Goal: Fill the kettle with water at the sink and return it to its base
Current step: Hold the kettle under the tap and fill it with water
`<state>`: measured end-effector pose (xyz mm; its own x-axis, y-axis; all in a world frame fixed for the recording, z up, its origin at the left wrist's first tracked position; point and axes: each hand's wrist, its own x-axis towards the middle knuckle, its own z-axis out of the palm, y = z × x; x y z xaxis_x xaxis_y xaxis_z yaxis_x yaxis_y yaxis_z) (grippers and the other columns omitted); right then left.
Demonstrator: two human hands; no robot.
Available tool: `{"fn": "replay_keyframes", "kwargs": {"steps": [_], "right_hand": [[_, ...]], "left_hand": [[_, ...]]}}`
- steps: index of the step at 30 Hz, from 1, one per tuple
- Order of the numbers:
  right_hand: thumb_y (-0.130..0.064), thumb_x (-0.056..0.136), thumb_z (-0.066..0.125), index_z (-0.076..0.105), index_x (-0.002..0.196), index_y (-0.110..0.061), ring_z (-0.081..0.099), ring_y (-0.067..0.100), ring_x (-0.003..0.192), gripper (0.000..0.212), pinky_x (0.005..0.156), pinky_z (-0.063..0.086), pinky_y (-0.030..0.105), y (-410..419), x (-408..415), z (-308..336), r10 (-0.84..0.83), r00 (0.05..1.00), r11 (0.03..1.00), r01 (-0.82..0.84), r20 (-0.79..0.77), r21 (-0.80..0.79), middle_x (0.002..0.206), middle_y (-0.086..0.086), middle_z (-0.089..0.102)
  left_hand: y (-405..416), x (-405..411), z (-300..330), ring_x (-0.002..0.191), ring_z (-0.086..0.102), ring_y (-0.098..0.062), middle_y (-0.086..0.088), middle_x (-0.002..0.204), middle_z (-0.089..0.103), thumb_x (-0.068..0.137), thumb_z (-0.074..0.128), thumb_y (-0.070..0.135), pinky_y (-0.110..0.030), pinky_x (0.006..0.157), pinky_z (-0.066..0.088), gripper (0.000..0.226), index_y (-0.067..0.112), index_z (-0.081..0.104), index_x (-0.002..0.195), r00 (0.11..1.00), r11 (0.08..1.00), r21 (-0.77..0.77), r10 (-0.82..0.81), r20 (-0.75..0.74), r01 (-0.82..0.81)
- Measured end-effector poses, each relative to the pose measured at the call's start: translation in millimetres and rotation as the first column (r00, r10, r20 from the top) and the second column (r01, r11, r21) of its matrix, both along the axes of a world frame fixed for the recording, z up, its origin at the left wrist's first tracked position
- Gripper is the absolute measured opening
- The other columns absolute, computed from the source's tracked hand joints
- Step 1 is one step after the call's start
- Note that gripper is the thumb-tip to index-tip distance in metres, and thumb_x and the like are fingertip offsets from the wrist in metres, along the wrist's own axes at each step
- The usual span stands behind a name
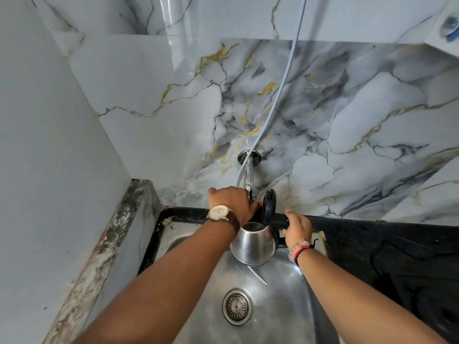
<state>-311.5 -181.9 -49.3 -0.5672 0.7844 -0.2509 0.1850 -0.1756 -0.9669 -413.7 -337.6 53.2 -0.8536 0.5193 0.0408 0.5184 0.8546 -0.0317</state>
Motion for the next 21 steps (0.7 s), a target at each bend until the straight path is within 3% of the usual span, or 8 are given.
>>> {"fn": "replay_keyframes", "kwargs": {"steps": [5, 8, 10, 12, 14, 17, 19, 21], "right_hand": [[-0.04, 0.077, 0.063, 0.056, 0.09, 0.016, 0.048, 0.028, 0.07, 0.059, 0.067, 0.042, 0.042, -2, -3, 2, 0.013, 1.0, 0.999, -0.013, -0.023, -0.04, 0.075, 0.01, 0.052], [-0.035, 0.083, 0.063, 0.055, 0.093, 0.018, 0.046, 0.028, 0.069, 0.055, 0.067, 0.041, 0.041, -2, -3, 1, 0.002, 0.999, 0.997, -0.004, -0.032, -0.077, 0.076, 0.01, 0.051], [-0.037, 0.082, 0.064, 0.058, 0.081, 0.011, 0.046, 0.027, 0.065, 0.048, 0.066, 0.041, 0.041, -2, -1, 1, -0.002, 1.0, 0.996, 0.0, -0.026, -0.091, 0.071, 0.009, 0.051], [-0.041, 0.077, 0.064, 0.062, 0.069, -0.002, 0.044, 0.025, 0.056, 0.04, 0.062, 0.041, 0.04, -1, 0, 3, 0.004, 1.0, 0.997, -0.005, -0.01, -0.081, 0.059, 0.006, 0.049], [-0.043, 0.073, 0.065, 0.061, 0.07, 0.002, 0.045, 0.025, 0.057, 0.046, 0.063, 0.042, 0.041, 1, 1, 3, 0.012, 1.0, 0.997, -0.013, -0.013, -0.077, 0.056, 0.005, 0.049], [-0.044, 0.072, 0.066, 0.064, 0.074, 0.003, 0.053, 0.03, 0.066, 0.046, 0.066, 0.045, 0.043, 2, -1, 2, 0.024, 1.0, 0.997, -0.025, -0.019, -0.077, 0.065, 0.011, 0.055], [-0.044, 0.071, 0.066, 0.069, 0.067, -0.008, 0.057, 0.03, 0.063, 0.037, 0.063, 0.047, 0.043, 2, -3, 2, 0.019, 1.0, 0.998, -0.02, -0.018, -0.061, 0.061, 0.011, 0.058], [-0.045, 0.071, 0.065, 0.07, 0.062, -0.014, 0.06, 0.031, 0.062, 0.032, 0.062, 0.049, 0.043, 1, -4, 3, 0.014, 1.0, 0.999, -0.015, -0.018, -0.043, 0.061, 0.01, 0.061]], "left_hand": [[10, 6, 2, 0.067, 0.05, -0.024, 0.001, 0.07, 0.054, 0.088, 0.036, 0.059, -0.041, 0.07, 0.031, 0.042, 0.024, 0.059, 0.083, 0.99, 0.999, 0.003, 0.045, 0.131, -0.046], [-4, -8, 1, 0.076, 0.053, -0.026, -0.004, 0.091, 0.068, 0.086, 0.041, 0.064, -0.037, 0.067, 0.038, 0.042, 0.026, 0.057, 0.09, 0.949, 0.995, 0.095, -0.068, 0.309, 0.04], [-17, -16, 5, 0.08, 0.057, -0.025, -0.003, 0.097, 0.07, 0.088, 0.044, 0.071, -0.036, 0.064, 0.041, 0.045, 0.028, 0.057, 0.092, 0.926, 0.989, 0.108, -0.132, 0.353, 0.1], [-27, -15, 8, 0.087, 0.062, -0.026, 0.001, 0.1, 0.069, 0.087, 0.039, 0.076, -0.037, 0.068, 0.046, 0.052, 0.03, 0.058, 0.101, 0.977, 0.983, 0.157, -0.124, 0.174, 0.096], [-28, -8, 8, 0.099, 0.062, -0.03, -0.001, 0.117, 0.066, 0.091, 0.037, 0.069, -0.044, 0.077, 0.05, 0.052, 0.03, 0.053, 0.121, 0.982, 0.94, 0.285, -0.172, -0.081, 0.189], [-18, -3, 8, 0.134, 0.044, -0.035, -0.005, 0.158, 0.038, 0.097, 0.037, 0.054, -0.051, 0.097, 0.044, 0.059, 0.026, 0.034, 0.148, 0.927, 0.896, 0.247, -0.339, -0.159, 0.37], [-9, -6, 3, 0.149, 0.021, -0.033, -0.004, 0.168, 0.013, 0.1, 0.034, 0.052, -0.051, 0.111, 0.032, 0.066, 0.021, 0.02, 0.156, 0.935, 0.921, 0.163, -0.347, -0.071, 0.354], [-7, -10, -5, 0.152, 0.012, -0.034, -0.003, 0.169, -0.001, 0.101, 0.034, 0.052, -0.051, 0.115, 0.028, 0.069, 0.02, 0.011, 0.158, 0.94, 0.93, 0.146, -0.341, -0.009, 0.339]]}}
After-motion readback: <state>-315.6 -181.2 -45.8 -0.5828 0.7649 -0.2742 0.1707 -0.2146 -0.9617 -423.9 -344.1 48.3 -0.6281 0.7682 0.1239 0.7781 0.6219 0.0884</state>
